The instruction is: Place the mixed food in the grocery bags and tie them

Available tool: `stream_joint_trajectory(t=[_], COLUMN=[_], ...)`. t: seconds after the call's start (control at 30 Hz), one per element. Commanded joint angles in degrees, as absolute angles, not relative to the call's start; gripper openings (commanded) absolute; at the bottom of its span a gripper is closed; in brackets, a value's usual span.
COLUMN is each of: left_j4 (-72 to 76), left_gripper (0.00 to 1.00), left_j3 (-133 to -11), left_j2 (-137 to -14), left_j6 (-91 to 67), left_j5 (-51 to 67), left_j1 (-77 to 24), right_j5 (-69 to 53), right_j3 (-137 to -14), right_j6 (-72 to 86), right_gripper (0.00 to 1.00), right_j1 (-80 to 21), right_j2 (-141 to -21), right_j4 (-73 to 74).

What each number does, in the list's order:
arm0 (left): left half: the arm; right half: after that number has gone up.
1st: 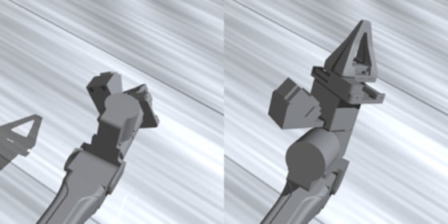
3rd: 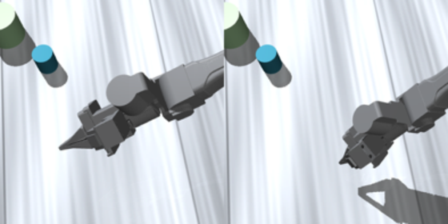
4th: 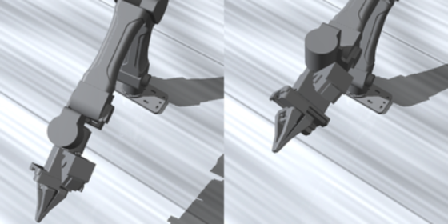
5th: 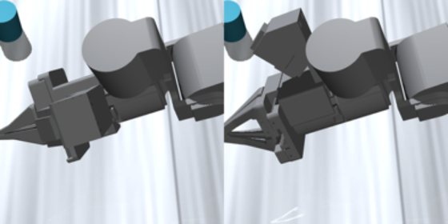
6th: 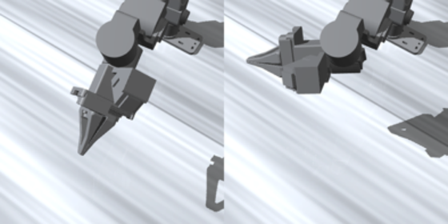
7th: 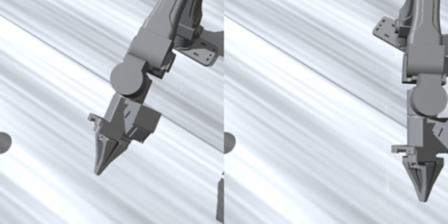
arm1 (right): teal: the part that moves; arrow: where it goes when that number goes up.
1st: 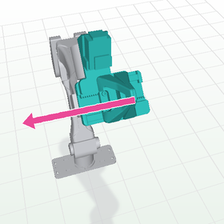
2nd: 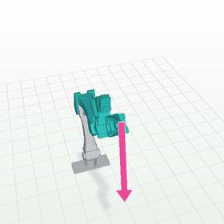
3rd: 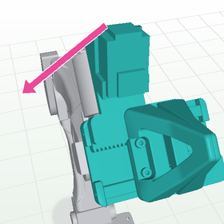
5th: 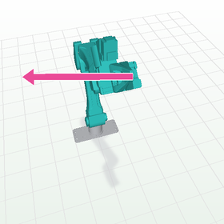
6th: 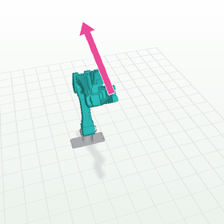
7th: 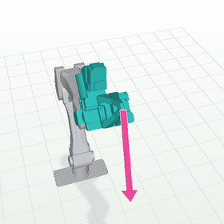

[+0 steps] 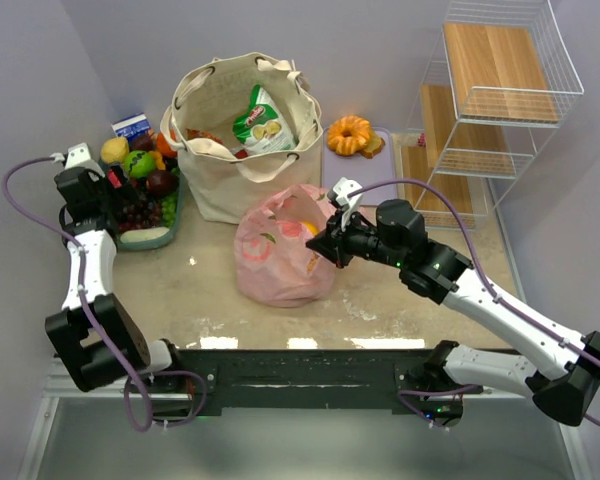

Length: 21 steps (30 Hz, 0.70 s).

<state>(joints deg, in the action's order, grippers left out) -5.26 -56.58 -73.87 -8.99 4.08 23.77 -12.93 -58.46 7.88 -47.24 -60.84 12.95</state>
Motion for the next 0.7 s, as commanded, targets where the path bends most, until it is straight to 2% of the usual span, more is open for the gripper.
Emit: stream_joint_trajectory(t=[0.0,0.07,0.23,0.37,0.43,0.67], left_j4=[-2.5,-2.4,-2.8,-0.9,-0.9,1.5], left_gripper=[0.90,0.84,0.83,0.81,0.75,0.65], left_j3=[-56.6,-56.5,-56.3,-56.7,-57.8,-58.9], left_j2=[-77.6,-80.1,-83.6,-87.3,-89.8,-94.7], left_j6=[-10.7,-10.3,-9.1,-9.2,-9.4,-10.8], left_j5=[5.7,6.2,2.5,6.6,8.9,12.0], left_j1=[26.2,26.8,27.1,27.1,27.1,27.1], right_j5=[-13.7,-13.8,-13.7,-14.7,-14.8,-15.4], right_j3=[-57.8,-57.1,-56.0,-55.5,-55.3,-55.2], right_j6=[7.5,7.6,7.6,7.6,7.7,8.2], right_gripper=[0.00,0.00,0.00,0.00,0.00,0.00], right_j1=[-47.5,-47.5,-47.5,-47.5,-47.5,-47.5], right_j2=[-59.2,-58.8,-57.0,-56.2,-56.2,-57.4], right_j4=[9.2,8.9,8.4,8.0,7.7,6.8])
